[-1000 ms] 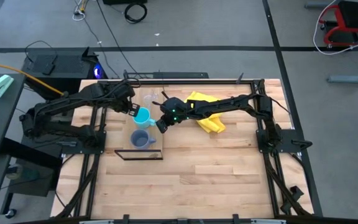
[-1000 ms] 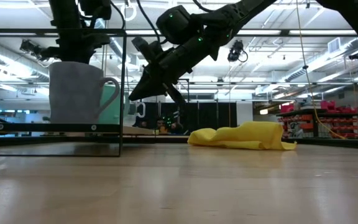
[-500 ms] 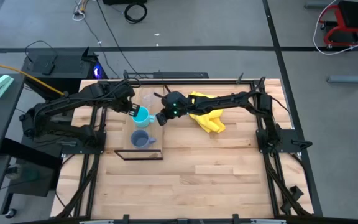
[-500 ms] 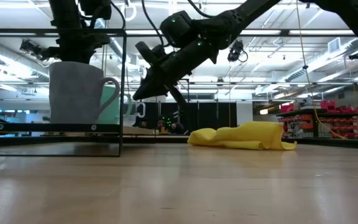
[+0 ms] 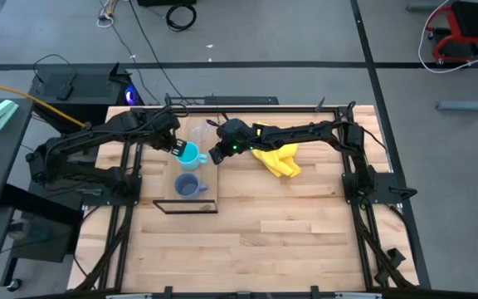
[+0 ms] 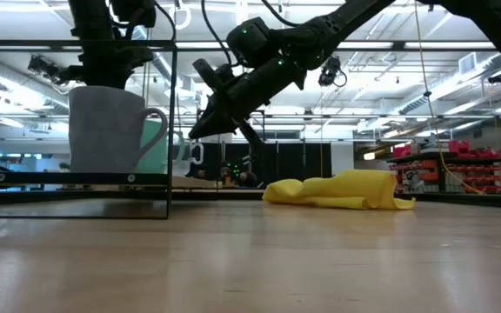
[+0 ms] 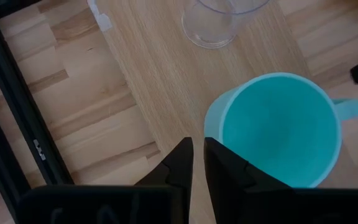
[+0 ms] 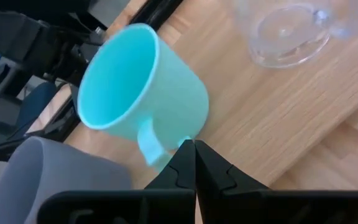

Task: Stack small to large cups/mugs on shelf
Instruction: Adjust the light blue mug on the shelf, then adjust the transparent mug on the shelf

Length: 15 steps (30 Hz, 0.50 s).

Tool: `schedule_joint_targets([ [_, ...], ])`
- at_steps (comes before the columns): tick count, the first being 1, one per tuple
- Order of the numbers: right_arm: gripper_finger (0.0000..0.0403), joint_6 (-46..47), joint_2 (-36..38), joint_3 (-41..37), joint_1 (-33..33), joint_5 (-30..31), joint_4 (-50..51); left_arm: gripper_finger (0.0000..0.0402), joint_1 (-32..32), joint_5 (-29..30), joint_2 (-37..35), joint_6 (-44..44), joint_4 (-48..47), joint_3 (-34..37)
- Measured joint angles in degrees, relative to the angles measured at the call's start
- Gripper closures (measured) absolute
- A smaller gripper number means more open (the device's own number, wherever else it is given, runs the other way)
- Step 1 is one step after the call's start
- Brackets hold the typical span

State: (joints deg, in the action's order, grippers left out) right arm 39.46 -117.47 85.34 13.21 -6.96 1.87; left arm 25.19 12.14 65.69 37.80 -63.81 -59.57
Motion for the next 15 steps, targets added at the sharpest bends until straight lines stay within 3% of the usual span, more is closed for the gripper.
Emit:
schedule_joint_targets([
  [15, 0.04, -2.5, 1.2, 6.0, 8.9, 4.9, 9.5, 0.0361, 9.6, -0.9, 0.0, -5.5, 0.1, 0.0],
])
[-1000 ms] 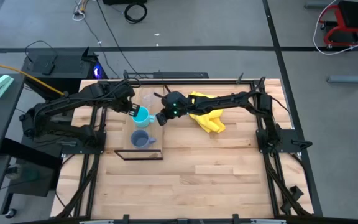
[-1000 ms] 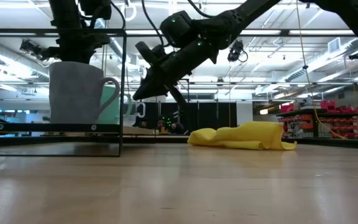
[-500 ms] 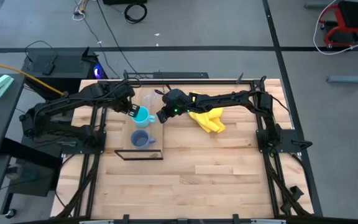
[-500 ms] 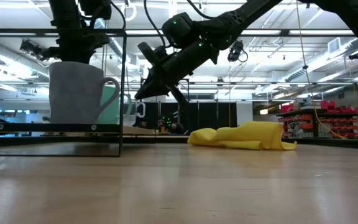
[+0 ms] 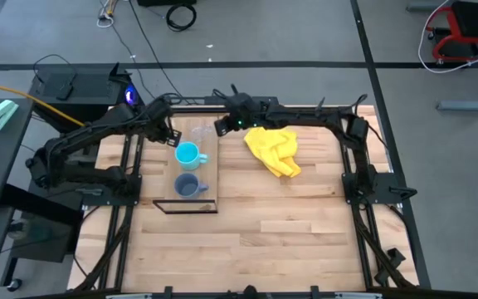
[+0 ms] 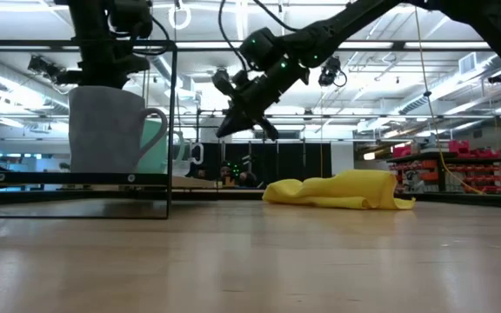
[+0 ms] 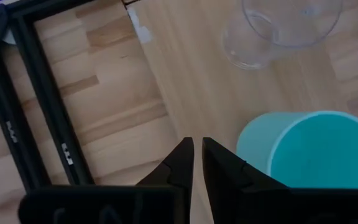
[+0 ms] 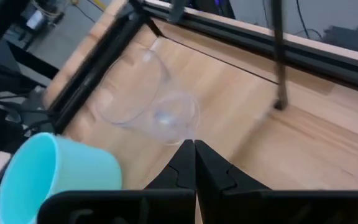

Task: Stack small to large cups/mugs on shelf
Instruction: Adjust the transparent mug on the shelf

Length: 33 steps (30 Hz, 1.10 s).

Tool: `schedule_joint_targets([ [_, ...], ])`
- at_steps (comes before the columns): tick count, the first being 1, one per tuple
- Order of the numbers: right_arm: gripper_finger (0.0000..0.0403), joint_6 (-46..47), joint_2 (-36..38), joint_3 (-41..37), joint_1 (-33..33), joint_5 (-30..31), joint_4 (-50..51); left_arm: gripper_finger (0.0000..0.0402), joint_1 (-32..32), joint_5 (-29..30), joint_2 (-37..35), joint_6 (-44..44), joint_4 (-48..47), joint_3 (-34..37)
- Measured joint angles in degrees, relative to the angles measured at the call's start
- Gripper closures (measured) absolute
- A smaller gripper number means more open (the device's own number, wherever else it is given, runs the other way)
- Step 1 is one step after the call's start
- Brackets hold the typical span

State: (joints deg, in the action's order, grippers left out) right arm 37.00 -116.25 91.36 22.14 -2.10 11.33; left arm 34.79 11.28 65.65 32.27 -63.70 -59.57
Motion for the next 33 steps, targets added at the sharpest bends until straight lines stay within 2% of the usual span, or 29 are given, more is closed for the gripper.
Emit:
schedule_joint_targets([
  [16, 0.0401, 1.9, -4.6, 0.2, 1.8, -5.1, -2.5, 0.0353, 0.4, -1.3, 0.0, -0.6, 3.1, 0.0],
  [33, 0.04, 2.8, -7.5, 1.0, 1.6, -6.8, -9.5, 0.0349, 0.4, -1.5, 0.0, -0.2, 3.3, 0.0],
])
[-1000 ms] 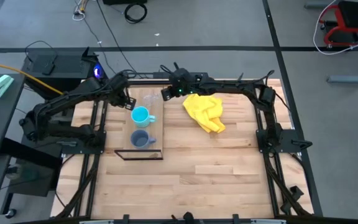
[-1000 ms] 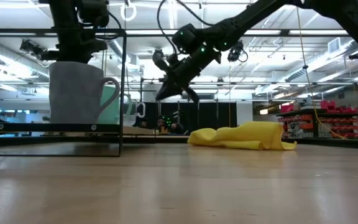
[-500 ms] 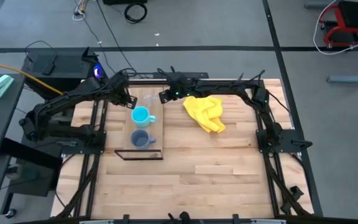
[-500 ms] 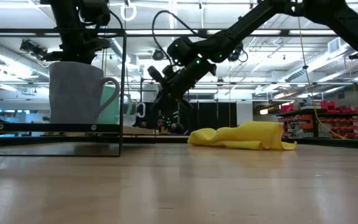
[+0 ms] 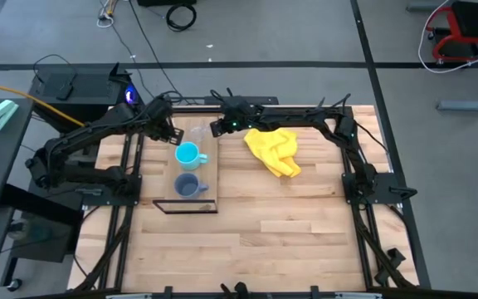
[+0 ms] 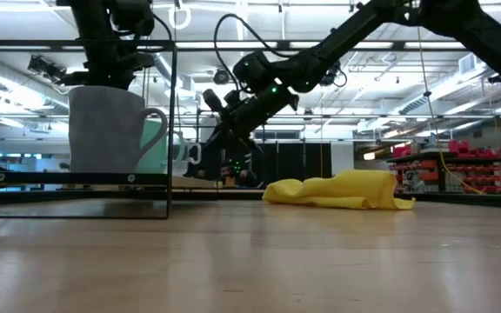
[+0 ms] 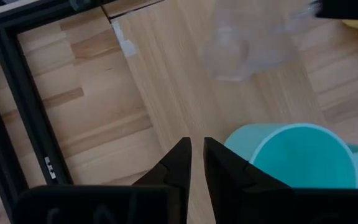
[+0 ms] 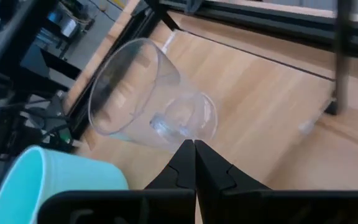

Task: Stack small to large cups/mugs on shelf
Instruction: Adjust the transparent mug on the shelf, then return to Home Position

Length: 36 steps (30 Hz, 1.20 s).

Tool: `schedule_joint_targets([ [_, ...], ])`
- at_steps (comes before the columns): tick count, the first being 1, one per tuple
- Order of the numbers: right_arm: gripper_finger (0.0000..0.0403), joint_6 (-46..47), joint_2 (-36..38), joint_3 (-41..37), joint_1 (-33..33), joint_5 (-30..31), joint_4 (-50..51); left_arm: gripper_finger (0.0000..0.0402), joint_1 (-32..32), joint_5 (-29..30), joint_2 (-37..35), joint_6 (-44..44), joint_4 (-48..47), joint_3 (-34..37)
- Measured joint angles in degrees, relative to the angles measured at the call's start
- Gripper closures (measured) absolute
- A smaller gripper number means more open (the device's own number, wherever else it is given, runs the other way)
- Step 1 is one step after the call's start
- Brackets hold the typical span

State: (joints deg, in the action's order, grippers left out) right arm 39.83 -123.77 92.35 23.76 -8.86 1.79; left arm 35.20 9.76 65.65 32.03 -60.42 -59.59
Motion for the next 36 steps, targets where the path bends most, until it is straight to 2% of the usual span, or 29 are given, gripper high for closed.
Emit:
schedule_joint_targets([
  [7, 0.04, -0.3, -2.9, 4.8, -0.7, -1.8, 0.8, 0.0348, 0.0, 0.0, 0.0, 0.2, 0.3, 0.0],
  [14, 0.04, -4.2, -7.1, 14.9, -1.9, -2.1, 9.4, 0.0348, 0.0, 0.0, 0.0, 0.2, 0.4, 0.0],
  [17, 0.04, -6.3, -7.0, 16.6, -2.3, -1.2, 12.1, 0.0345, 0.0, 0.0, 0.0, 0.2, 0.4, 0.0],
  [22, 0.04, -9.6, -3.2, 16.2, -2.2, 0.1, 16.4, 0.0349, 0.1, 0.3, 0.0, -0.2, 0.4, 0.0],
  [26, 0.04, -13.6, 0.9, 16.2, -2.9, 0.4, 24.7, 0.0353, 1.7, 0.4, 0.0, -2.6, 0.4, 0.0],
  [31, 0.0397, -15.4, 7.5, 16.1, -5.5, 0.2, 35.6, 0.0352, 2.8, -5.8, -0.5, -4.4, 0.7, 0.0],
  [36, 0.0391, -15.6, 14.6, 16.1, -8.8, 3.4, 43.3, 0.0353, 1.8, -7.0, -1.1, -4.7, 1.2, 0.0],
])
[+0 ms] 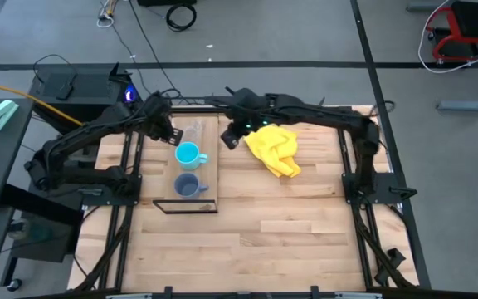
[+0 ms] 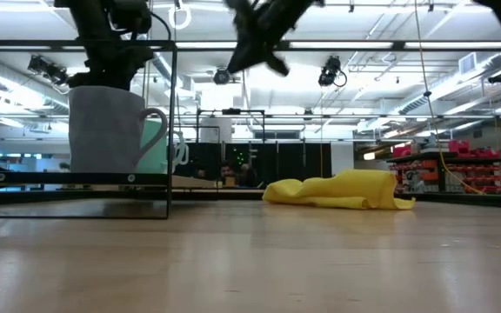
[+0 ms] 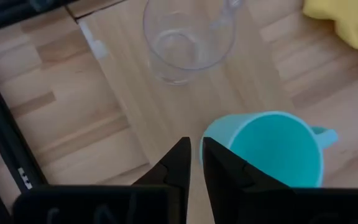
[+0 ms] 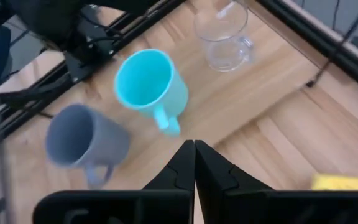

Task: Stack small to large cups/mugs on shelf
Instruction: Return to Home Position

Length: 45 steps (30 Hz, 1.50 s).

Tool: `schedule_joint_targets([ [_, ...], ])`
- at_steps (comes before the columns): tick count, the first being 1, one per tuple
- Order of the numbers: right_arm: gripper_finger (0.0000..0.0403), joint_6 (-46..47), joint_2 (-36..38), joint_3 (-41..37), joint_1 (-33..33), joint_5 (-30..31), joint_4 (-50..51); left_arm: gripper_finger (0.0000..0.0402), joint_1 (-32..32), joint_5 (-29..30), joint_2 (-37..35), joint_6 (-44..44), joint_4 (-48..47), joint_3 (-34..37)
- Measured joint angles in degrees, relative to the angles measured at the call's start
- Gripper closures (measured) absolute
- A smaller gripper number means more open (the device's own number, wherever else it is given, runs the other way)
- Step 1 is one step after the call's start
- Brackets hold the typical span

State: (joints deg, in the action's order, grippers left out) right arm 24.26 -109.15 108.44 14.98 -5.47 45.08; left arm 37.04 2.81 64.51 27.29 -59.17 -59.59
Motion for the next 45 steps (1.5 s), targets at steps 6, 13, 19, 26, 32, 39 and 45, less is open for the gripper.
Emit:
schedule_joint_targets([
  [6, 0.0392, 2.7, 9.0, 0.0, -4.8, 9.8, 10.0, 0.0361, -1.7, -0.2, -3.1, -0.9, 1.9, 0.0],
  [13, 0.0391, 9.5, 18.0, 0.0, -11.5, 22.2, 20.3, 0.0358, -4.4, -1.2, -9.6, 2.8, 1.9, -3.4],
  [19, 0.0393, 17.3, 23.1, -0.1, -17.3, 29.0, 29.7, 0.0359, -8.1, -1.1, -12.7, 7.5, 3.6, -7.6],
  [26, 0.0393, 25.0, 32.0, -9.0, -26.9, 31.6, 31.5, 0.0364, -13.3, -1.0, -13.4, 17.2, 9.4, -8.8],
  [32, 0.0393, 29.6, 43.3, -19.6, -36.8, 33.2, 24.0, 0.0358, -19.7, -1.0, -13.5, 21.6, 11.5, -8.8],
  [39, 0.0393, 20.1, 50.3, -22.6, -46.6, 33.2, 14.5, 0.036, -25.7, -2.2, -13.5, 22.2, 10.9, -8.8],
  [45, 0.039, 17.0, 51.5, -22.6, -50.9, 33.1, 14.7, 0.0361, -32.2, -2.5, -13.6, 23.5, 15.0, -8.7],
])
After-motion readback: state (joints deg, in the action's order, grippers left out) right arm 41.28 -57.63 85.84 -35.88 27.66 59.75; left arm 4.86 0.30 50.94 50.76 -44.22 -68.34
